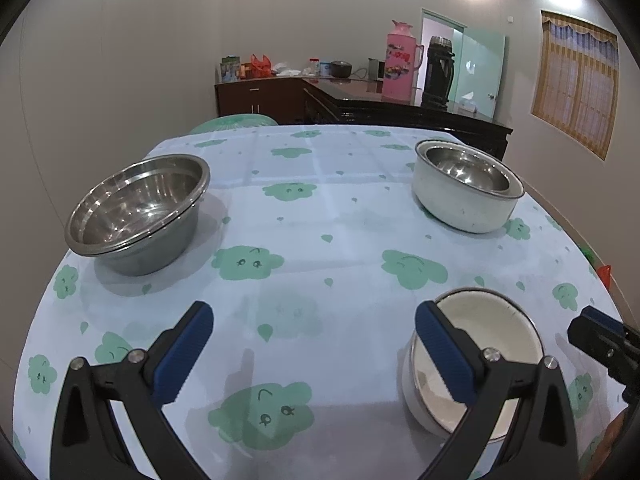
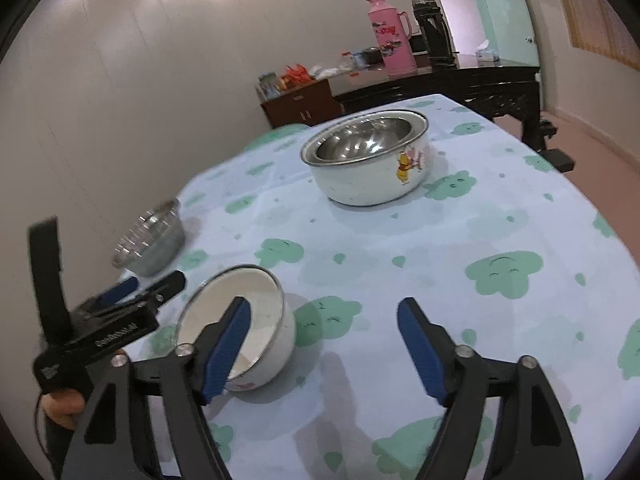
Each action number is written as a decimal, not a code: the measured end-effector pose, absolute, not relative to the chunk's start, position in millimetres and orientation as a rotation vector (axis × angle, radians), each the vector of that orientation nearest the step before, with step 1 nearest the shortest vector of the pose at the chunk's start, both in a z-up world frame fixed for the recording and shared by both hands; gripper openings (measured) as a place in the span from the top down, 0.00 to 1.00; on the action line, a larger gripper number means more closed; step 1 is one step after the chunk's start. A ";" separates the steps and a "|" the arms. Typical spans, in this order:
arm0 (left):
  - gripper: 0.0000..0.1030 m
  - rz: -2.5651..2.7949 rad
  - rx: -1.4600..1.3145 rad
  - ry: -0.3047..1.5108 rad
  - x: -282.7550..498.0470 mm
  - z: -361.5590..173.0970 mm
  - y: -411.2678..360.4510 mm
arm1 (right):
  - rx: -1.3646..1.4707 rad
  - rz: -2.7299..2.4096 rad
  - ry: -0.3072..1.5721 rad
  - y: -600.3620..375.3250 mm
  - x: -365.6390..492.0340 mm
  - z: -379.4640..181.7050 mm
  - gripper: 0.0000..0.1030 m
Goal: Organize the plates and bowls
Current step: 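Close the left tool on the white enamel bowl rim, then lift and carry the white enamel bowl toward the Pooh-print bowl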
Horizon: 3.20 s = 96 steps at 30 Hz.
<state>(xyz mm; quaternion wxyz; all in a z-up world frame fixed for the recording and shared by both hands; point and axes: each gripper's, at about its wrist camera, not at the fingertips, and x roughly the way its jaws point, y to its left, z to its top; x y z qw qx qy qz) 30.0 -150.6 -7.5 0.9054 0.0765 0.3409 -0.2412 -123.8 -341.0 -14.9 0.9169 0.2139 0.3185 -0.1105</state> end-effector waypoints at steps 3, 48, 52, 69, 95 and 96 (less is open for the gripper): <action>0.00 -0.505 0.159 0.704 29.9 -7.4 -150.4 | 0.431 -0.235 0.648 -340.7 -126.9 -11.4 0.23; 0.73 -0.820 0.152 0.839 21.4 -22.4 -173.5 | 0.562 -0.089 0.714 -329.0 -112.7 -37.5 0.62; 0.77 -0.804 0.186 0.844 19.2 -26.0 -177.5 | 0.560 -0.080 0.735 -326.2 -107.8 -40.8 0.64; 0.92 -0.785 0.188 0.844 15.0 -28.3 -179.5 | 0.519 -0.079 0.734 -312.4 -103.1 -37.1 0.77; 0.92 -0.838 0.181 0.813 -4.2 7.3 -211.1 | 0.541 -0.088 0.655 -343.4 -134.9 -5.1 0.78; 0.92 -0.839 0.182 0.817 -3.8 7.1 -213.6 | 0.549 -0.089 0.655 -346.7 -134.9 -6.1 0.78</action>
